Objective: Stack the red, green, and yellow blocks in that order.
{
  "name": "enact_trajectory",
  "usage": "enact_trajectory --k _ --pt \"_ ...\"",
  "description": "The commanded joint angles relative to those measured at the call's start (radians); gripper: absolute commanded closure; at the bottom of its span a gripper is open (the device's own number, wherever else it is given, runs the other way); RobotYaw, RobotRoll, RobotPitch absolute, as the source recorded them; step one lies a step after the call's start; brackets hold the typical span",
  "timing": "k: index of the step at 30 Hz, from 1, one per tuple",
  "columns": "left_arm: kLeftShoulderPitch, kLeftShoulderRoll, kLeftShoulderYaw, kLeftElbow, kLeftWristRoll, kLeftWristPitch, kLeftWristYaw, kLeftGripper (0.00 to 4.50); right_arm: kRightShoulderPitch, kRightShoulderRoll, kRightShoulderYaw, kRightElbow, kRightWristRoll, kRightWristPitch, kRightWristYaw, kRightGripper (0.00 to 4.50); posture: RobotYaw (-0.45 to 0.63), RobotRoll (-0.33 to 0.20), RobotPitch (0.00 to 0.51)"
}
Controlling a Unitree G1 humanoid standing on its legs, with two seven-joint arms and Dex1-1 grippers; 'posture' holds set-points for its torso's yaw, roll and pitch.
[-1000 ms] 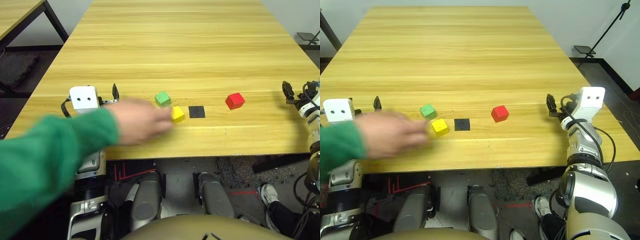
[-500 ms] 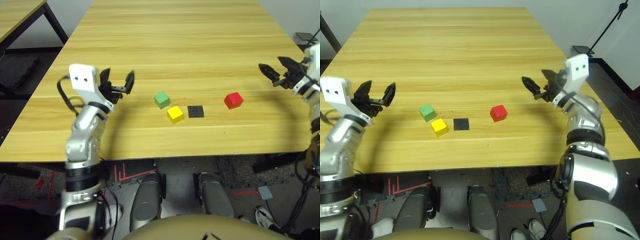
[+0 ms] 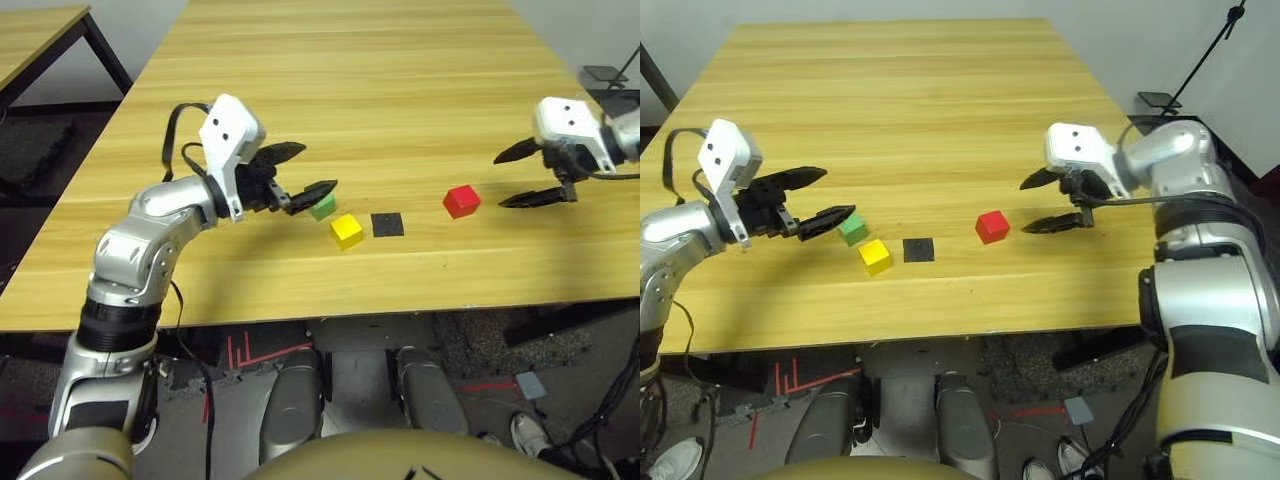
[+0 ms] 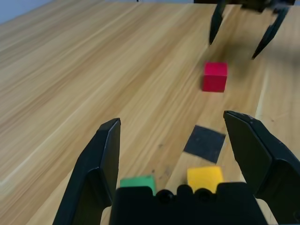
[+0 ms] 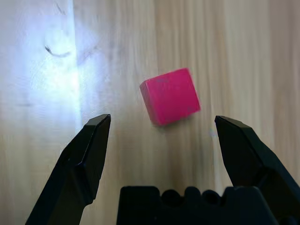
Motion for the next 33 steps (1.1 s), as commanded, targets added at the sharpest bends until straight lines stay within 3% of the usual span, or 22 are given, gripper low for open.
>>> enact_trajectory --k 1,12,17,20,24,25,30,33 --pt "0.034 -0.007 -0.011 -0.043 0.012 0.026 0.034 0.03 -0.031 0.024 0.035 0.035 -0.085 -0.050 -0.079 0.00 0.36 -0.195 0.067" --pt "0.148 -0.031 0.012 -0.174 0.000 0.085 0.132 0.03 -0.039 0.089 0.072 0.073 -0.221 -0.064 -0.247 0.00 0.45 -0.192 0.091" --pt "0.174 -0.048 0.018 -0.214 -0.011 0.115 0.167 0.03 -0.024 0.122 0.054 0.078 -0.225 -0.047 -0.296 0.00 0.47 -0.190 0.105" --pt "0.187 -0.054 0.017 -0.226 -0.011 0.126 0.179 0.00 -0.017 0.139 0.047 0.079 -0.221 -0.035 -0.301 0.65 0.47 -0.191 0.106" --pt "0.179 -0.052 0.015 -0.224 -0.012 0.135 0.180 0.00 -0.020 0.159 0.002 0.075 -0.175 0.001 -0.230 2.11 0.46 -0.195 0.108" --pt "0.175 -0.051 0.015 -0.222 -0.012 0.138 0.179 0.00 -0.023 0.170 -0.027 0.072 -0.142 0.033 -0.190 2.30 0.46 -0.195 0.108" --pt "0.143 -0.045 0.006 -0.199 -0.005 0.144 0.169 0.00 -0.058 0.227 -0.102 0.005 -0.031 0.207 0.014 2.44 0.44 -0.203 0.111" --pt "0.116 -0.050 -0.008 -0.179 -0.007 0.154 0.162 0.00 -0.050 0.271 -0.060 -0.144 0.005 0.361 0.078 2.44 0.43 -0.213 0.116"
